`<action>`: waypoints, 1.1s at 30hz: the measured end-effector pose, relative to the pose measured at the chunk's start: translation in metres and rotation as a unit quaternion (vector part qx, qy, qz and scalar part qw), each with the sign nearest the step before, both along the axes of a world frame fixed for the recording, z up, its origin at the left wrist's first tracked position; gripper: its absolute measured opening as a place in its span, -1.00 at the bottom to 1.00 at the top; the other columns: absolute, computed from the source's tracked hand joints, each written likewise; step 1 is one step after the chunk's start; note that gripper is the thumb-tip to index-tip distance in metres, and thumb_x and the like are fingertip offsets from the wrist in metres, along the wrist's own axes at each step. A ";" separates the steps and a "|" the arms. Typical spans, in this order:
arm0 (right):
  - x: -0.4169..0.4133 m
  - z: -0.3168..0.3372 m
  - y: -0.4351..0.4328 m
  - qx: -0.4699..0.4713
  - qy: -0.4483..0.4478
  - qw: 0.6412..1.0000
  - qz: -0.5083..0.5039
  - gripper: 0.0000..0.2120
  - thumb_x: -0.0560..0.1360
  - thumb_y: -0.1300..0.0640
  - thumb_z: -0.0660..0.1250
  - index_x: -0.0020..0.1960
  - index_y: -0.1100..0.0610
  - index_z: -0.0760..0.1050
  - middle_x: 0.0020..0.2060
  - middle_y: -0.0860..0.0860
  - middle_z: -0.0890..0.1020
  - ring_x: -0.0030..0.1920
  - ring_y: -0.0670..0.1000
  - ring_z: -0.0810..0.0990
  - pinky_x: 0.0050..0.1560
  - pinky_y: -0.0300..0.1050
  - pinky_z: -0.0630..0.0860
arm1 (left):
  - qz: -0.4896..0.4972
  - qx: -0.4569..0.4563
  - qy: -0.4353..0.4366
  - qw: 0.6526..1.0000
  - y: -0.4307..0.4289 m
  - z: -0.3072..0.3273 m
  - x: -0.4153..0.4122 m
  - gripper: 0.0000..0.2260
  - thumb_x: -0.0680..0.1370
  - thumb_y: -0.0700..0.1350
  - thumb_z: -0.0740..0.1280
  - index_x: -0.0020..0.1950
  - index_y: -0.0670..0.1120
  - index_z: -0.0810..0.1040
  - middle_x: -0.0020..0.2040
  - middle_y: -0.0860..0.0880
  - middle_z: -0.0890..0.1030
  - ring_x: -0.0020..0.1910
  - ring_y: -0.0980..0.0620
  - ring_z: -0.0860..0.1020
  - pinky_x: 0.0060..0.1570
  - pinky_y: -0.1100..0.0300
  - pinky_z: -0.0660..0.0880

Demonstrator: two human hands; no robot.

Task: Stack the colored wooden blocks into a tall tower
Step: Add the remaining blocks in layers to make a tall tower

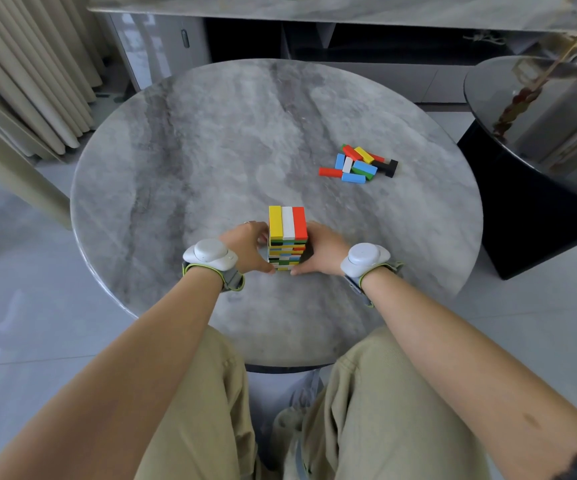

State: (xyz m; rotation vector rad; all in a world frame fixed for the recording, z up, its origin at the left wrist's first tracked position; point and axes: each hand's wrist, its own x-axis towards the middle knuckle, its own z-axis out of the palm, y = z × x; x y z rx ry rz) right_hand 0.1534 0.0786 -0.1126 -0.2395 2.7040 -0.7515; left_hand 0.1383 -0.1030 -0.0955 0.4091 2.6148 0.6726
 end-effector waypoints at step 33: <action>-0.004 0.008 0.008 -0.157 -0.051 0.986 -0.032 -0.36 0.22 0.05 0.59 0.22 0.07 0.42 0.04 0.01 0.60 -0.01 0.06 0.62 0.09 0.10 0.57 | 0.005 0.107 -0.022 0.994 0.007 0.022 0.004 -0.37 0.33 -0.18 0.55 0.34 -0.11 0.40 0.17 -0.05 0.56 -0.02 0.13 0.45 -0.32 0.57 0.32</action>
